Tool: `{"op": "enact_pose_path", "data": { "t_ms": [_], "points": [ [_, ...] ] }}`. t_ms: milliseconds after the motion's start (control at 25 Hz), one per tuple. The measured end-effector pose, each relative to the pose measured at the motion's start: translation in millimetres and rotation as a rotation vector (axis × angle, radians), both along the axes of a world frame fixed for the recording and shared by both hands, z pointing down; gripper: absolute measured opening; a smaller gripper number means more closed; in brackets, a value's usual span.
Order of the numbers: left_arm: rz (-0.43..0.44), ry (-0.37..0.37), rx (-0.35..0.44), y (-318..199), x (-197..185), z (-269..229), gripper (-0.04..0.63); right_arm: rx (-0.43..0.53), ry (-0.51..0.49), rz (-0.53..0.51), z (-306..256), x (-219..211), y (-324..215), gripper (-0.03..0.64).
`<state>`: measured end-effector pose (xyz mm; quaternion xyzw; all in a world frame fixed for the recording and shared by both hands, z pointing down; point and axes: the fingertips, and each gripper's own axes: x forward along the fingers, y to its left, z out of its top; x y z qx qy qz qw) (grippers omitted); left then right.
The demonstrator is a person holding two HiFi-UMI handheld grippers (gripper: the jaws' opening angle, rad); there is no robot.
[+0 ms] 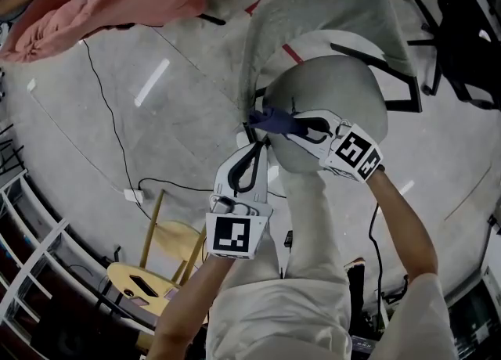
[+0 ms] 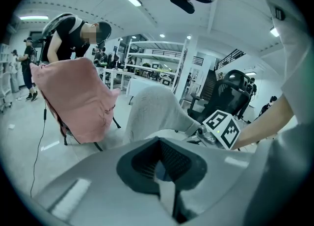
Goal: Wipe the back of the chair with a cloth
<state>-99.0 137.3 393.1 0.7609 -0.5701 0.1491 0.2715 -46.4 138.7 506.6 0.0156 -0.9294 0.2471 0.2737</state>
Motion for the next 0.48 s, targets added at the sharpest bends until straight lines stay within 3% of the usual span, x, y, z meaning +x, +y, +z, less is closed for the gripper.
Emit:
{"op": "enact_pose_path", "data": {
  "t_ms": [240, 480],
  "points": [
    [0.009, 0.003, -0.012, 6, -3, 9, 0.000, 0.011, 0.023, -0.146, 26, -23, 18, 0.114],
    [0.030, 0.013, -0.021, 11, -2, 10, 0.000, 0.024, 0.078, -0.097, 59, -41, 2, 0.114]
  ]
}}
